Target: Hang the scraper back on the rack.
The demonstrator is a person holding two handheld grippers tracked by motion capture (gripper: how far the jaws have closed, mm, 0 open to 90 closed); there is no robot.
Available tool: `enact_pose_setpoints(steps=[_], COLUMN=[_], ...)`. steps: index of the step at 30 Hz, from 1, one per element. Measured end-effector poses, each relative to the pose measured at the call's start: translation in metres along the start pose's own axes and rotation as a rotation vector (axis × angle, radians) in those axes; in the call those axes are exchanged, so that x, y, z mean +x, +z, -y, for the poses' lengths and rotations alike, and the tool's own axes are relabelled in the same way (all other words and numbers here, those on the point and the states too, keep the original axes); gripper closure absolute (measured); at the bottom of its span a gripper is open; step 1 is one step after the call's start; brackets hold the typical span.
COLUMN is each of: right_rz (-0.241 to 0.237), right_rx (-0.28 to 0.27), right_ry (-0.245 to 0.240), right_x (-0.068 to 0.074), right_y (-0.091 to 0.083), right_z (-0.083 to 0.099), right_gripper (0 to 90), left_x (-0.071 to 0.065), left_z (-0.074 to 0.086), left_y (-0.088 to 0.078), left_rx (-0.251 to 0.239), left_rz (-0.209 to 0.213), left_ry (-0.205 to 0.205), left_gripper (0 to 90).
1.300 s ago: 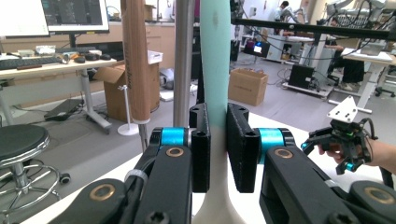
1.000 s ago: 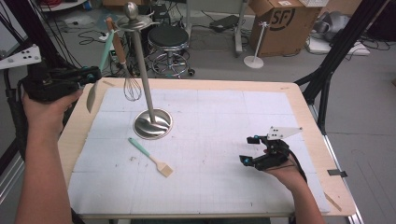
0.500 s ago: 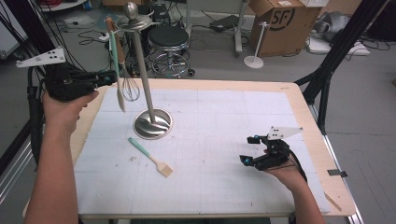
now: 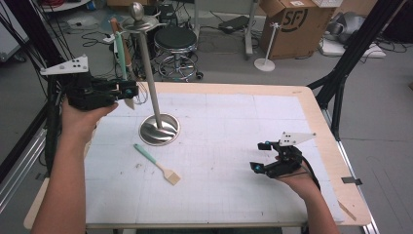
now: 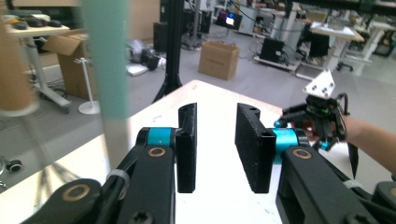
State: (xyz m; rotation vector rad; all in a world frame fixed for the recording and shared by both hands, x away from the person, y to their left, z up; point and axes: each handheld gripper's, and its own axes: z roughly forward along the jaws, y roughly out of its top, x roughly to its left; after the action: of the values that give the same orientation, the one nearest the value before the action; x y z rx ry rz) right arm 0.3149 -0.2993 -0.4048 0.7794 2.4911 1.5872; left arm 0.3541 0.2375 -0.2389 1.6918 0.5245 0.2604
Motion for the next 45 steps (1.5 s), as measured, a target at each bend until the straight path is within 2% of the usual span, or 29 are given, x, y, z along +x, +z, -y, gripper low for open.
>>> enact_pose_setpoints(steps=[3, 13, 21, 23, 25, 29, 34, 40, 45], right_rz=[-0.001, -0.001, 0.001, 0.0, 0.001, -0.001, -0.004, -0.003, -0.002], right_rx=[0.002, -0.001, -0.001, -0.002, 0.0, -0.001, 0.001, -0.001, 0.002], right_ry=[-0.003, -0.009, -0.008, -0.009, -0.01, -0.01, -0.01, -0.008, -0.005], right_x=[0.0, 0.001, 0.001, 0.002, 0.002, 0.002, 0.002, 0.002, 0.002], right_y=[0.0, -0.001, -0.001, -0.001, -0.001, -0.001, -0.001, -0.001, -0.001], right_z=[0.0, 0.0, 0.0, 0.0, 0.0, 0.0, -0.001, 0.0, 0.0], right_gripper=[11.1, 11.1, 11.1, 11.1, 11.1, 11.1, 11.1, 11.1, 11.1], left_x=[-0.005, -0.016, -0.027, -0.029, -0.031, -0.035, -0.038, -0.044, -0.048], left_z=[0.0, 0.005, 0.013, 0.015, 0.018, 0.026, 0.04, 0.055, 0.065], left_y=[0.005, 0.019, 0.036, 0.04, 0.045, 0.053, 0.063, 0.075, 0.08], left_rx=[0.008, 0.018, 0.068, 0.093, 0.109, 0.13, 0.159, 0.204, 0.199], left_rz=[0.023, 0.083, 0.126, 0.133, 0.147, 0.169, 0.177, 0.212, 0.203], left_ry=[0.015, 0.021, 0.047, 0.063, 0.062, 0.064, 0.057, 0.05, 0.046], left_gripper=[66.0, 53.5, 45.7, 44.8, 42.9, 39.7, 36.3, 35.9, 32.2])
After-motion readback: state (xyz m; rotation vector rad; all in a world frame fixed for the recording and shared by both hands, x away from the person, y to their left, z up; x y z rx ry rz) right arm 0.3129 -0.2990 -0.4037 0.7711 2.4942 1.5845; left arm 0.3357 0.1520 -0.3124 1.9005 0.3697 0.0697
